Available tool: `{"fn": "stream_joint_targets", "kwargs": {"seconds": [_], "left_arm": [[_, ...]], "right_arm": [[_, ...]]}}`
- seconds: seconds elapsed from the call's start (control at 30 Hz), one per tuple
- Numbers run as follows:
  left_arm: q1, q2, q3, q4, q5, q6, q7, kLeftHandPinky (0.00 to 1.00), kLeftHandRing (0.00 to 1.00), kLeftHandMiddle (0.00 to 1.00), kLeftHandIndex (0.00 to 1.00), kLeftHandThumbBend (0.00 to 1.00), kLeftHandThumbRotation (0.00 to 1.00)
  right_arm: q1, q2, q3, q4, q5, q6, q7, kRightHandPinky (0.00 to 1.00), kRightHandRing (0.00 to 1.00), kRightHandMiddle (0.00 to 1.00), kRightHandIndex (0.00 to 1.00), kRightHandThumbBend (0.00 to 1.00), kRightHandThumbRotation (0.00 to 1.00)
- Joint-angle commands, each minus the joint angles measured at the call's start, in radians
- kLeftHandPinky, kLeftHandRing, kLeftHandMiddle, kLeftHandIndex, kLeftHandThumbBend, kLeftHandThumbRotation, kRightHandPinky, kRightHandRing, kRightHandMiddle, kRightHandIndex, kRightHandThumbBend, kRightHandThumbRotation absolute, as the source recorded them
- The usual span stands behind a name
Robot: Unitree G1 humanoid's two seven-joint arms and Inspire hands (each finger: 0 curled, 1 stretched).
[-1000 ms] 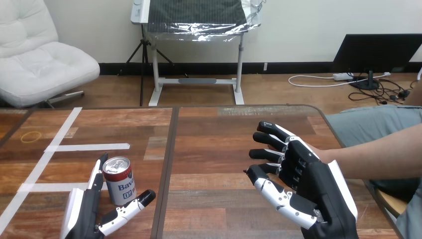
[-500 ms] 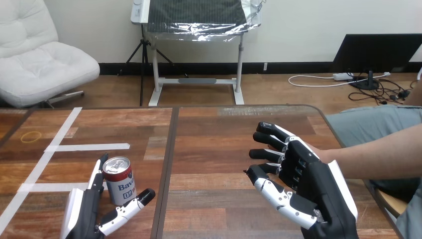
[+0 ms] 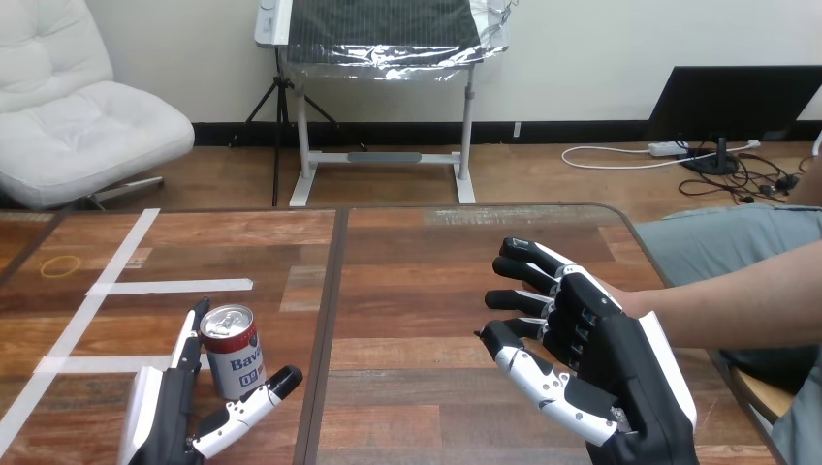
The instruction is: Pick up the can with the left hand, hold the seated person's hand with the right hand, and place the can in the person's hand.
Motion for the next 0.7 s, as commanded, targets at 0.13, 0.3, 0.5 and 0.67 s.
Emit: {"fn": "stream_joint_targets", "kwargs": {"seconds": [0.13,0.3,0.5,0.67], "left_arm": [[-0.016,-0.027,-0.033,-0.011,0.023,-0.013,0.02,0.92,0.96,0.98,0.98,0.99,0.59],[-0.019,-0.031,-0.029,0.002,0.027,-0.028,0.047,0.9,0.95,0.98,0.97,0.97,0.56],[-0.031,-0.037,-0.023,0.033,0.033,-0.055,0.093,0.89,0.94,0.96,0.96,0.95,0.52],[-0.044,-0.04,-0.02,0.065,0.036,-0.071,0.124,0.87,0.92,0.96,0.95,0.93,0.48]], "right_arm": [[-0.053,0.009,-0.011,-0.054,0.003,-0.004,0.003,0.63,0.72,0.81,0.81,0.46,0.0],[-0.055,0.009,-0.012,-0.05,0.001,-0.009,0.003,0.63,0.72,0.81,0.81,0.46,0.0],[-0.056,0.009,-0.012,-0.049,-0.003,-0.007,0.002,0.63,0.72,0.81,0.81,0.46,0.0],[-0.059,0.01,-0.013,-0.044,-0.001,-0.011,0.003,0.63,0.72,0.81,0.81,0.46,0.0]]}}
